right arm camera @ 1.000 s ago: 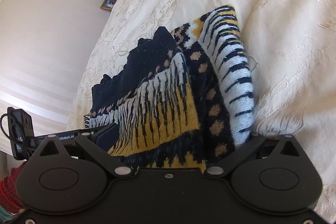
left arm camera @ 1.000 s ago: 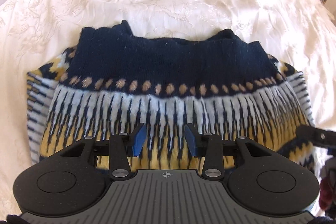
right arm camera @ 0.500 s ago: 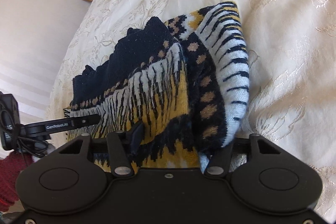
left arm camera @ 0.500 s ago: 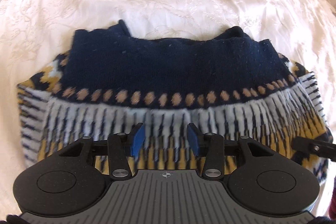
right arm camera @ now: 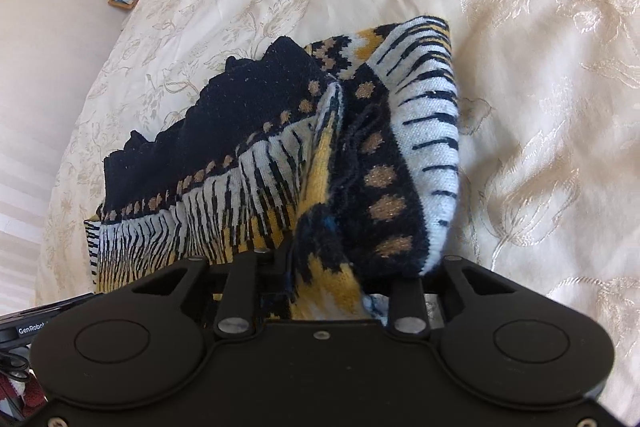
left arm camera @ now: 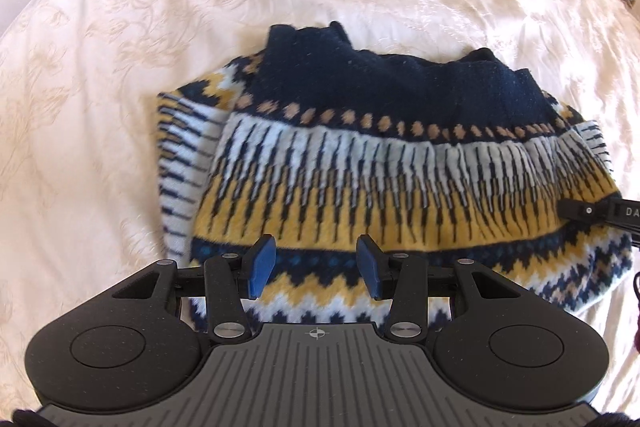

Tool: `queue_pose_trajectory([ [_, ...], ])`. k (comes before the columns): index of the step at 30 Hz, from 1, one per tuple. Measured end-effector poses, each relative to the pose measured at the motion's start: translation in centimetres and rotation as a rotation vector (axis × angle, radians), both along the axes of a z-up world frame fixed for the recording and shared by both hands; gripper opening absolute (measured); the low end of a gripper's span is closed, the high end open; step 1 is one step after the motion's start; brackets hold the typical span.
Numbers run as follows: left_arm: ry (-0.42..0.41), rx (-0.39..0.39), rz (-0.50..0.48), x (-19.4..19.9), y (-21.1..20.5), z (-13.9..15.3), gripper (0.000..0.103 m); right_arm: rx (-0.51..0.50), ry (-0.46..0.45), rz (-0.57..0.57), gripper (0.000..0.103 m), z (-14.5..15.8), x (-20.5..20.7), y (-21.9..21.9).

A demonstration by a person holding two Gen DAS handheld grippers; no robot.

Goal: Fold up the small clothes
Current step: 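Grasp the folded edge with the right gripper and fold it over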

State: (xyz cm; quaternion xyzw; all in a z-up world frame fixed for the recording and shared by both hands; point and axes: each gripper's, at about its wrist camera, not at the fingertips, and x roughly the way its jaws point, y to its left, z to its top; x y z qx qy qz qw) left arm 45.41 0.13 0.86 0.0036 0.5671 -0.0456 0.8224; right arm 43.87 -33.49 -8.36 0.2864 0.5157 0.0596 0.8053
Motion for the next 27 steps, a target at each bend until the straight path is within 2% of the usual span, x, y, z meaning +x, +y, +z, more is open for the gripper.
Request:
queue_pose_trajectory([
  [8, 0.001, -0.047, 0.032, -2.1, 4.1, 0.9, 0.043, -0.078, -0.022, -0.014, 0.030, 3.0, 0.1, 2.1],
  [15, 0.008, -0.086, 0.063, -3.6, 8.4, 1.3, 0.043, -0.116, -0.104, 0.044, 0.030, 8.1, 0.7, 6.6],
  [21, 0.020, -0.104, 0.084, -4.5, 11.9, 1.4, 0.043, -0.156, -0.166, 0.184, 0.030, 11.3, 1.9, 15.1],
  [24, 0.027, -0.106, 0.091, -4.9, 13.3, 1.3, 0.043, -0.203, -0.169, 0.283, 0.030, 11.1, 2.3, 20.1],
  [27, 0.036, -0.109, 0.104, -5.3, 14.7, 1.0, 0.043, -0.261, -0.143, 0.370, 0.030, 9.3, 2.9, 25.1],
])
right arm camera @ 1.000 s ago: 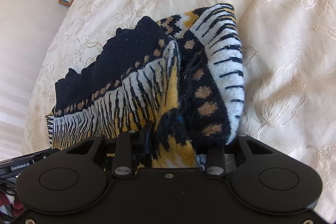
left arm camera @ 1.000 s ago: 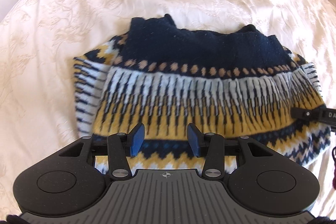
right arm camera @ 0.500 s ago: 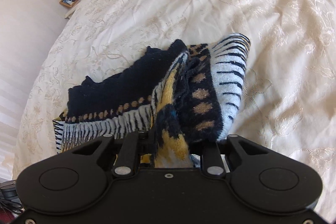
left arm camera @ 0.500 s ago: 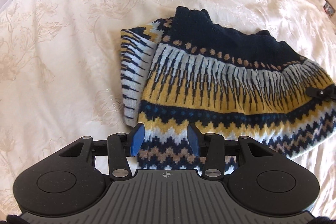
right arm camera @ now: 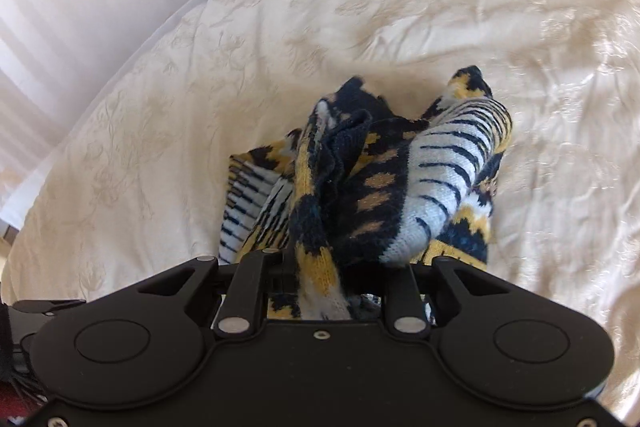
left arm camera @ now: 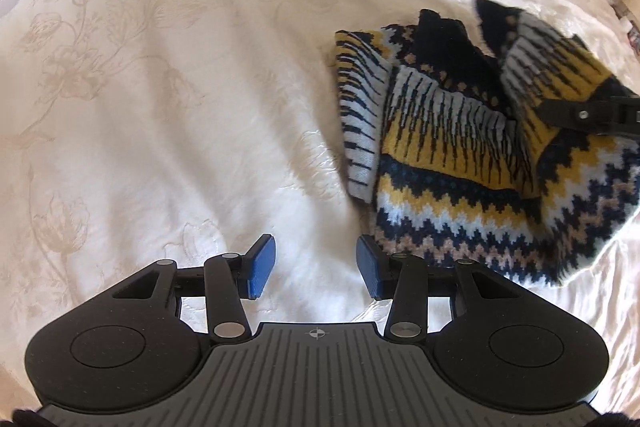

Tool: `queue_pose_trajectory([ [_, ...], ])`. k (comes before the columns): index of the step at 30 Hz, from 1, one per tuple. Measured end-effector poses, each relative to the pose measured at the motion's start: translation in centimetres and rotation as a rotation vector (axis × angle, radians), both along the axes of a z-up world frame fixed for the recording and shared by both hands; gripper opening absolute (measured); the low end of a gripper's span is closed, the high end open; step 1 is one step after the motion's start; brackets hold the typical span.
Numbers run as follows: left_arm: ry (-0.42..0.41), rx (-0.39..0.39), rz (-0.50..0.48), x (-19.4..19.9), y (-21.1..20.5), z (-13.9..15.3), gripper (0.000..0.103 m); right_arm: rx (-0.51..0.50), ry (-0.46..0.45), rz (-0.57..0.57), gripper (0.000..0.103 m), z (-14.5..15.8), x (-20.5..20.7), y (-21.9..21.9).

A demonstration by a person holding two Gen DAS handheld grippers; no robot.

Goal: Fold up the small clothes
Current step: 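Grasp the folded edge with the right gripper and fold it over, then release the folded bundle with the right gripper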

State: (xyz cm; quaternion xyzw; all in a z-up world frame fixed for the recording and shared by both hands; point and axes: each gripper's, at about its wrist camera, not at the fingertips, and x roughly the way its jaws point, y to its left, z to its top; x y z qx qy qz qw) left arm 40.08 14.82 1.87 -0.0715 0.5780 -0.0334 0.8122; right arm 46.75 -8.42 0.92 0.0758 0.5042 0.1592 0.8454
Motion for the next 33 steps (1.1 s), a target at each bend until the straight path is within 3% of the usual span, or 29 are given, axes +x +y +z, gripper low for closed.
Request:
queue_pose_trajectory([
  [4, 0.012, 0.001, 0.010, -0.6, 1.7, -0.3, 0.044, -0.124, 0.040, 0.051, 0.031, -3.0, 0.4, 5.1],
  [8, 0.019, 0.004, 0.030, -1.1, 3.2, -0.5, 0.044, -0.187, 0.040, 0.073, 0.045, -3.9, 0.4, 7.3],
  [11, 0.027, -0.009, 0.054, -1.3, 4.0, -0.8, 0.044, -0.159, 0.022, 0.133, 0.054, -3.2, -0.3, 8.2],
  [18, 0.040, -0.024, 0.060, -1.6, 4.3, -1.2, 0.044, -0.033, -0.090, 0.319, 0.055, -1.1, -3.2, 9.0],
  [24, 0.019, -0.025, 0.036, -1.0, 3.9, -0.4, 0.044, 0.003, -0.131, 0.214, 0.056, 0.1, -4.6, 5.9],
  [33, -0.051, -0.075, -0.039, 1.9, 1.2, 1.1, 0.044, -0.046, -0.062, -0.012, 0.058, -1.7, -6.0, -0.7],
])
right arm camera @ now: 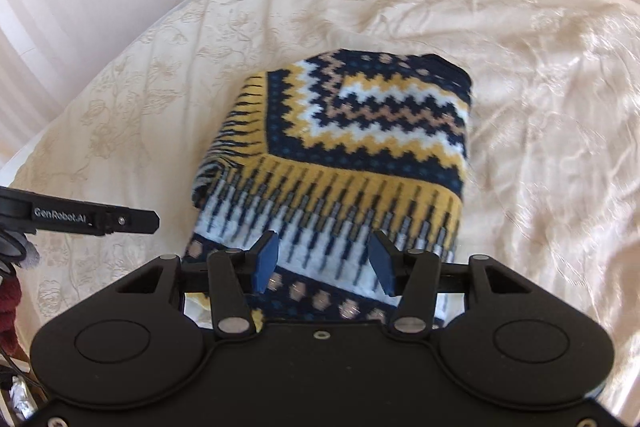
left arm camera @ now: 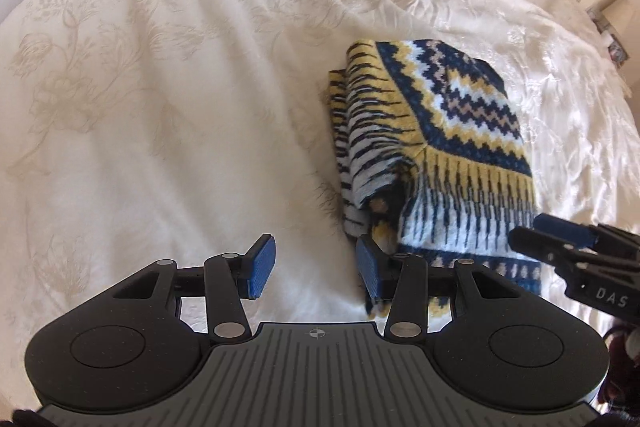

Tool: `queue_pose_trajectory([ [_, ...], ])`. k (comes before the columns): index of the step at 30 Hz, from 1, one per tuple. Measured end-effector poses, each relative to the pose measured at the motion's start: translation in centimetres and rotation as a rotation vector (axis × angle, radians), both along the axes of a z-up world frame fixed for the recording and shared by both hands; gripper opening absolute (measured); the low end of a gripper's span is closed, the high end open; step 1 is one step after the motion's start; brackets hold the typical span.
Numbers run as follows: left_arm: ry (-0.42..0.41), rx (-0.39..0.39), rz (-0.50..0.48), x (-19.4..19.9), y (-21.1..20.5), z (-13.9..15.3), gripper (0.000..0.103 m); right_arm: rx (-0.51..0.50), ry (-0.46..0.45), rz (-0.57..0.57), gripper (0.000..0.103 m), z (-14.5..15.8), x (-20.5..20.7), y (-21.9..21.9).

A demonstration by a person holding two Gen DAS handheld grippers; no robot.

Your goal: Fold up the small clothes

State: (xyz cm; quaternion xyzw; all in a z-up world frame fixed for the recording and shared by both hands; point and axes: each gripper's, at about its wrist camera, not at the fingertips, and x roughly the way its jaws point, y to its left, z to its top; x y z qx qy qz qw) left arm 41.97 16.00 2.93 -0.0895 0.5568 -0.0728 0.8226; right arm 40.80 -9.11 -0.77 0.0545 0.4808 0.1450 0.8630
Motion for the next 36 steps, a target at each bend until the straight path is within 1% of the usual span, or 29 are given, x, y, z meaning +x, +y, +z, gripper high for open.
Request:
queue_pose_trajectory([
  [4, -0.002, -0.046, -0.073, -0.1, -2.2, -0.5, 0.044, 0.023, 0.034, -0.081, 0.058, -0.9, -1.6, -2.6],
  [7, 0.015, -0.049, -0.102, -0.3, -3.8, -1.6, 0.044, 0.037, 0.057, -0.115, 0.058, -1.6, -2.2, -3.7],
  [9, 0.025, -0.070, -0.093, -0.1, -4.5, -2.5, 0.043, 0.048, 0.082, -0.132, 0.058, -2.2, -2.3, -4.4],
  [10, 0.041, -0.066, -0.083, 0.0, -4.8, -3.1, 0.044, 0.042, 0.100, -0.143, 0.058, -2.6, -2.2, -4.7],
  [12, 0.078, -0.030, -0.055, 0.1, -5.1, -4.2, 0.044, 0.019, 0.152, -0.173, 0.058, -3.6, -1.9, -5.4],
  [13, 0.096, -0.017, -0.041, 0.1, -5.1, -4.8, 0.044, 0.022, 0.179, -0.196, 0.058, -4.1, -1.6, -6.0],
  [15, 0.133, -0.010, -0.014, 0.0, -4.8, -5.7, 0.047, 0.056, 0.211, -0.229, 0.063, -4.6, -1.4, -7.1],
  [16, 0.142, -0.013, -0.002, -0.1, -4.6, -6.0, 0.050, 0.071, 0.218, -0.239, 0.065, -4.8, -1.4, -7.7],
  [18, 0.139, -0.020, 0.012, -0.5, -4.3, -6.2, 0.054, 0.078, 0.219, -0.233, 0.065, -4.7, -1.2, -8.2],
  [21, 0.126, -0.040, 0.009, -0.9, -3.8, -5.9, 0.054, 0.093, 0.202, -0.222, 0.067, -4.2, -0.9, -9.1],
  [22, 0.119, -0.053, 0.009, -1.1, -3.7, -5.7, 0.054, 0.106, 0.190, -0.223, 0.071, -4.0, -0.8, -9.4],
  [23, 0.111, -0.069, 0.012, -1.2, -3.6, -5.3, 0.054, 0.132, 0.170, -0.226, 0.076, -3.6, -0.6, -9.9],
  [24, 0.094, -0.087, 0.016, -1.4, -3.5, -4.8, 0.055, 0.152, 0.157, -0.231, 0.079, -3.4, -0.4, -10.2],
  [25, 0.072, -0.104, 0.021, -1.6, -3.3, -4.3, 0.060, 0.180, 0.139, -0.239, 0.082, -2.9, 0.0, -10.5],
  [26, 0.048, -0.115, 0.025, -1.7, -3.3, -3.9, 0.069, 0.202, 0.126, -0.243, 0.084, -2.6, 0.5, -10.8],
  [27, 0.025, -0.122, 0.029, -1.7, -3.2, -3.5, 0.073, 0.220, 0.116, -0.247, 0.086, -2.4, 0.9, -11.1],
  [28, 0.010, -0.129, 0.030, -1.8, -3.1, -3.3, 0.077, 0.240, 0.107, -0.250, 0.090, -2.2, 1.6, -11.3],
  [29, 0.005, -0.137, 0.032, -1.6, -3.1, -3.3, 0.079, 0.259, 0.101, -0.253, 0.094, -2.1, 2.1, -11.7],
  [32, 0.036, -0.159, 0.050, -0.7, -3.6, -4.2, 0.079, 0.310, 0.094, -0.262, 0.096, -2.1, 4.1, -12.4],
  [36, 0.081, -0.175, 0.062, 0.2, -4.2, -5.8, 0.079, 0.344, 0.096, -0.248, 0.098, -2.6, 6.5, -12.9],
])
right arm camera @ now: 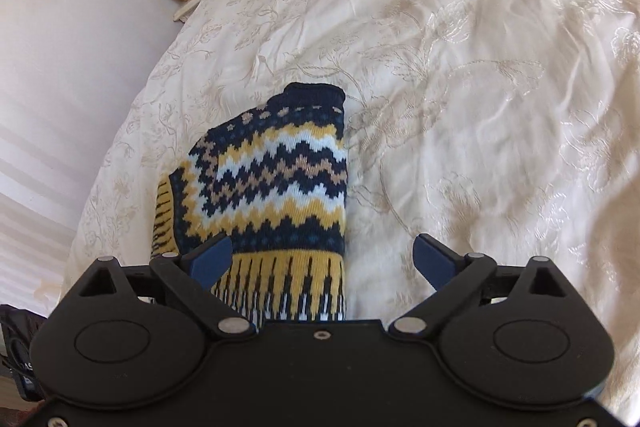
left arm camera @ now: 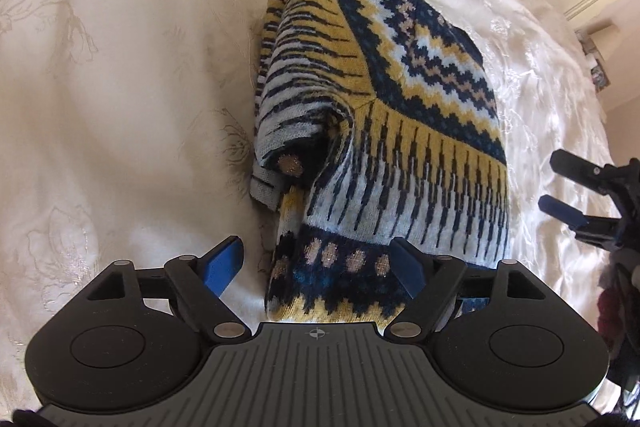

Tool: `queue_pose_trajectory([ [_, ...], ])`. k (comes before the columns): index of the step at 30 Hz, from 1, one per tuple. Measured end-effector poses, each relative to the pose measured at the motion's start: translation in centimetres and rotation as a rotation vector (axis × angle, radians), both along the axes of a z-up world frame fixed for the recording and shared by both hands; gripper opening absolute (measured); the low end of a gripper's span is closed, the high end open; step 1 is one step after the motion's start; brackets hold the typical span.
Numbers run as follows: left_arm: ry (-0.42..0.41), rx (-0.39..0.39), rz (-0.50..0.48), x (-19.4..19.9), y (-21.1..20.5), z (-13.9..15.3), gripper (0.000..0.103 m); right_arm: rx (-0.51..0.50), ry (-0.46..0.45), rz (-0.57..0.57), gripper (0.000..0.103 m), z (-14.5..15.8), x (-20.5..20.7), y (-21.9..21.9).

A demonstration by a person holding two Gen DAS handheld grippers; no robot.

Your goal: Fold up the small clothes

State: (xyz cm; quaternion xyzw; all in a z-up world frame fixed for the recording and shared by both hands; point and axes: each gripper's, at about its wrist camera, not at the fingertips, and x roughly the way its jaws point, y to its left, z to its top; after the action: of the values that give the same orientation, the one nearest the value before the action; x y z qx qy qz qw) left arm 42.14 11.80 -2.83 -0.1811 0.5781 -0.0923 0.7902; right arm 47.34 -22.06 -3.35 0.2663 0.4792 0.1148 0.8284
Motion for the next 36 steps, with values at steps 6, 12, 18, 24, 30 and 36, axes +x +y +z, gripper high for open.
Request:
queue_pose_trajectory([
  [6, 0.046, -0.070, 0.006, 0.9, -0.5, -1.9, 0.084, 0.032, 0.022, 0.073, 0.100, -2.0, 3.5, 0.5],
  [12, 0.054, -0.143, 0.009, 1.6, -0.6, -2.9, 0.092, 0.119, 0.054, 0.161, 0.100, -4.6, 6.5, 1.8],
  [18, 0.043, -0.179, -0.019, 2.2, -1.3, -3.3, 0.102, 0.186, 0.058, 0.233, 0.101, -6.2, 8.7, 3.7],
  [24, 0.061, -0.174, -0.012, 2.6, -1.9, -3.1, 0.102, 0.201, 0.055, 0.251, 0.103, -6.7, 9.4, 4.6],
  [30, 0.075, -0.296, -0.006, 2.9, -1.2, -3.2, 0.062, 0.152, 0.065, 0.230, 0.050, -5.9, 7.8, 3.3],
  [36, 0.037, -0.319, -0.102, 2.9, -2.7, -1.5, 0.046, 0.167, 0.016, 0.164, 0.044, -3.1, 4.6, 2.2],
])
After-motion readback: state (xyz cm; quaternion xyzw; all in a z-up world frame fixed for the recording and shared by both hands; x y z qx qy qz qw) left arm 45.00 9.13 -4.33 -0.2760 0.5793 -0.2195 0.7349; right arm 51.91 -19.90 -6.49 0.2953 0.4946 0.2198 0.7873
